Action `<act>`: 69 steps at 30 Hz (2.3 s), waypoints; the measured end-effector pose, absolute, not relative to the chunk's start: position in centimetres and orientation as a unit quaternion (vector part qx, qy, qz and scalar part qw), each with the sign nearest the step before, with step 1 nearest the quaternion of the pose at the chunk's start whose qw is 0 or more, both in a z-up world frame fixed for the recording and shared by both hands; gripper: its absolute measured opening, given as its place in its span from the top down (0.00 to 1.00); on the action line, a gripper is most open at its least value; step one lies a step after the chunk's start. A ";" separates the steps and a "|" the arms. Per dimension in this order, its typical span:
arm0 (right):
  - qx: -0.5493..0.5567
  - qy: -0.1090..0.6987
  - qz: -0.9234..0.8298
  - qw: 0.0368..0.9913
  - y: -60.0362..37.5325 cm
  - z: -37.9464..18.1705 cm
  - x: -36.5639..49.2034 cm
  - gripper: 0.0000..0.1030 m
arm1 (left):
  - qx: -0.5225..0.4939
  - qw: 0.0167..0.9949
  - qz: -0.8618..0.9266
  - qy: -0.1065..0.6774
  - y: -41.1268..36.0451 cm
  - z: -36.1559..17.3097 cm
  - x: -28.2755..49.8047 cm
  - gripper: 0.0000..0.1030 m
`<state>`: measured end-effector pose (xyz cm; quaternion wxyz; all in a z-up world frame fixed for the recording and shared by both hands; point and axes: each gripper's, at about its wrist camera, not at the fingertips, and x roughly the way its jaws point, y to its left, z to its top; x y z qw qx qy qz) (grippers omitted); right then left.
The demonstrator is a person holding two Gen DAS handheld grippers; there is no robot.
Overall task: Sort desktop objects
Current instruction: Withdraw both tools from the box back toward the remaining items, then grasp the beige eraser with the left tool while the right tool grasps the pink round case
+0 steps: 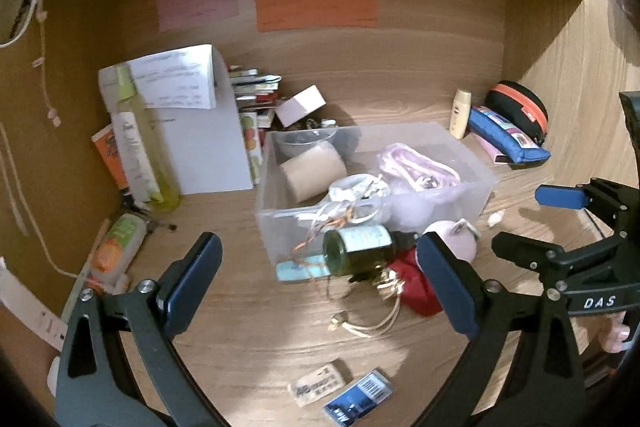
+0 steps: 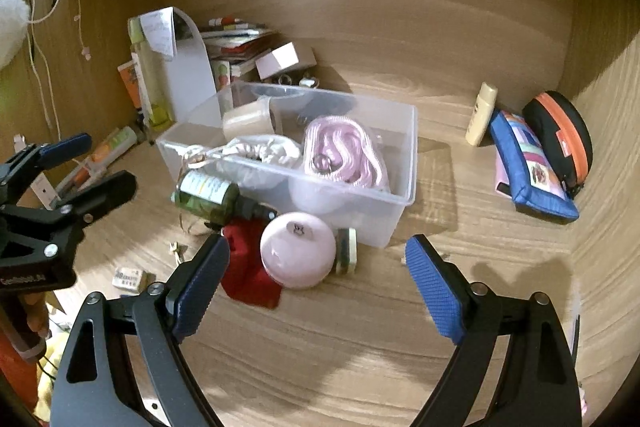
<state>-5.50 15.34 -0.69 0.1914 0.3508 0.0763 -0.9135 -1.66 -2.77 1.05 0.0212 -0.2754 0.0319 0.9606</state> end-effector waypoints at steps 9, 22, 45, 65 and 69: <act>0.370 0.097 -0.906 0.182 15.3 -3.1 -4.8 0.14 | -0.319 0.006 0.947 0.026 -4.3 -2.1 0.1 0.04; 0.410 0.097 -0.888 0.182 16.0 -6.4 -4.1 0.14 | -0.379 0.006 0.925 -0.007 -5.3 -5.6 1.9 0.04; 0.423 0.065 -0.883 0.191 15.0 -6.5 -8.6 0.16 | -0.400 0.014 0.916 -0.035 -8.4 -7.1 2.1 0.14; 0.456 0.044 -0.862 0.219 14.8 -7.3 -7.9 0.36 | -0.412 0.054 0.909 0.020 -6.1 -8.6 0.7 0.26; 0.461 0.039 -0.856 0.232 14.5 -7.6 -8.1 0.44 | -0.403 0.064 0.912 0.023 -5.6 -8.4 0.5 0.41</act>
